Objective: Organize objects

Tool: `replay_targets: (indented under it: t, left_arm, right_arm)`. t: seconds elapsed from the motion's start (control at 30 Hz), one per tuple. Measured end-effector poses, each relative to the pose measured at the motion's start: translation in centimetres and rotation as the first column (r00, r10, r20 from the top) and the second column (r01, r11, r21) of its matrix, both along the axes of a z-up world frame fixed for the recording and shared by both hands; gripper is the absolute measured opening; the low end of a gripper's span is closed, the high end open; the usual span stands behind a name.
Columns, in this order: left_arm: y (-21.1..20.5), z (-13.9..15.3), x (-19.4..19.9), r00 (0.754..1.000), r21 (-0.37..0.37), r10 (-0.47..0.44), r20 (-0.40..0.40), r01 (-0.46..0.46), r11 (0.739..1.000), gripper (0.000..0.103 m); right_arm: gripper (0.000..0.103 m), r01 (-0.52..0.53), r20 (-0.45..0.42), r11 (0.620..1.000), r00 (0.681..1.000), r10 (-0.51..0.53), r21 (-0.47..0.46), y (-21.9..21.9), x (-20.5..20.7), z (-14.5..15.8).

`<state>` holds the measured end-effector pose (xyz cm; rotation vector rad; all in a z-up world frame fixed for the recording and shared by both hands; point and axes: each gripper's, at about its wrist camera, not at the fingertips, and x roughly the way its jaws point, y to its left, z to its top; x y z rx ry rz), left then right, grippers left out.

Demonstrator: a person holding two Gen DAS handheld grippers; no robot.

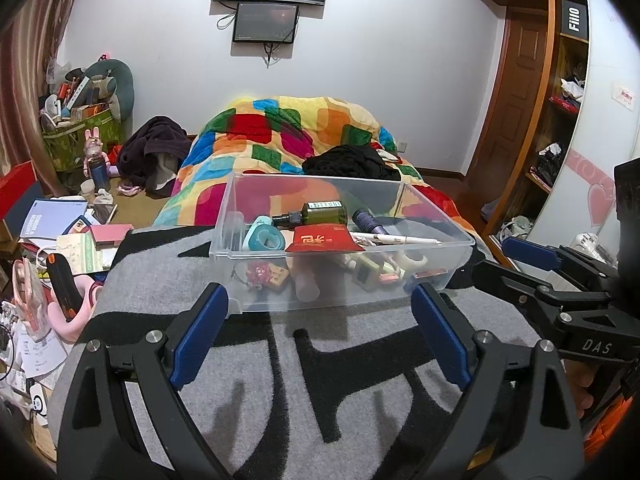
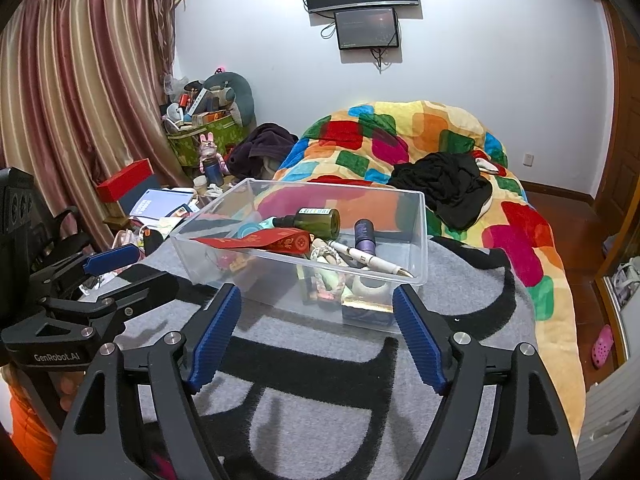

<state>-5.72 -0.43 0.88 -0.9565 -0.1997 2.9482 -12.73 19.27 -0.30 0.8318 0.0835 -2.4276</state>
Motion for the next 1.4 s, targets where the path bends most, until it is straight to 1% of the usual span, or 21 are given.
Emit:
replay_targets:
  t: [0.5, 0.87, 1.03, 1.4]
  left_arm:
    - [0.31, 0.29, 0.05, 1.000, -0.006, -0.009, -0.007, 0.009, 1.000, 0.094]
    - [0.44, 0.51, 0.22, 1.000, -0.001, -0.012, -0.009, 0.012, 1.000, 0.094]
    - [0.62, 0.60, 0.23, 1.000, 0.016, -0.031, -0.002, 0.031, 0.999, 0.094]
    - [0.54, 0.51, 0.19, 0.999, 0.032, -0.032, 0.009, 0.032, 0.999, 0.094]
  right_arm:
    - [0.079, 0.001, 0.002, 1.000, 1.000, -0.001, -0.003, -0.10, 0.08, 0.13]
    - [0.080, 0.003, 0.003, 1.000, 1.000, -0.003, -0.007, -0.18, 0.19, 0.08]
    - [0.080, 0.001, 0.005, 1.000, 1.000, -0.001, -0.006, -0.26, 0.27, 0.02]
    - [0.080, -0.001, 0.013, 1.000, 1.000, 0.001, -0.009, -0.14, 0.54, -0.24]
